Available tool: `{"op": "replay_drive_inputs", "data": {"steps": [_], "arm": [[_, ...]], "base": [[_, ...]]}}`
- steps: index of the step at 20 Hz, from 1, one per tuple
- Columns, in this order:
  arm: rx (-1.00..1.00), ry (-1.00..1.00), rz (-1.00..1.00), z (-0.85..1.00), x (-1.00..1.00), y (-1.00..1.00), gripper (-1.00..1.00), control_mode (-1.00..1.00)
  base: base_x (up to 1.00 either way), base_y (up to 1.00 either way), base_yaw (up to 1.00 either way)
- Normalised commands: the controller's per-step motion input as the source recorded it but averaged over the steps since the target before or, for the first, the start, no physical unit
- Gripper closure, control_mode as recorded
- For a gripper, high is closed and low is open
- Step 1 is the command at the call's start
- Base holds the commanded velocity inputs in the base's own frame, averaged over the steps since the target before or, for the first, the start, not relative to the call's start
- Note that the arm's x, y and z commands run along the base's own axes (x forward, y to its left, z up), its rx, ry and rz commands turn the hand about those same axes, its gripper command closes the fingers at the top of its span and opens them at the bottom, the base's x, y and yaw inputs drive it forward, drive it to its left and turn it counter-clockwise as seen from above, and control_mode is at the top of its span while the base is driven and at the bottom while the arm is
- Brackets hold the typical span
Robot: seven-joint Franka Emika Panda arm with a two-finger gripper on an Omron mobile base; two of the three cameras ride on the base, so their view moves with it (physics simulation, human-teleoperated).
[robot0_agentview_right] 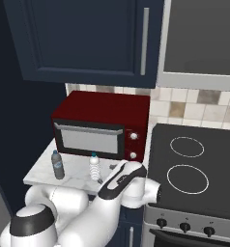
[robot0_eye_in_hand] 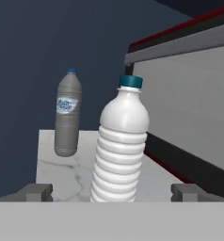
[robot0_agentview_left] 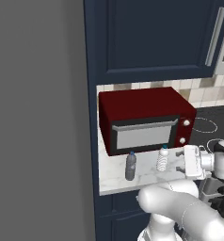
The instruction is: Take the bottled waters from the counter and place them in the freezer to freeze. Close the freezer door after placing the bottles.
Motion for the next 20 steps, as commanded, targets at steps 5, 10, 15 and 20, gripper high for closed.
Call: {"op": "replay_drive_inputs", "data": {"steps": [5,10,15,20], "arm": [[0.02,0.00,0.00,0.00,0.06,0.00,-1.00,-1.00],[0.01,0.00,0.02,0.01,-0.02,0.15,-1.00,-1.00],[-0.01,0.00,0.07,0.08,0.00,0.15,-1.00,-1.00],[0.00,0.00,0.00,0.04,0.00,0.00,-1.00,-1.00]], "base": [[0.00,0.00,0.00],[0.00,0.00,0.00],[0.00,0.00,0.00],[0.00,0.00,0.00]]}}
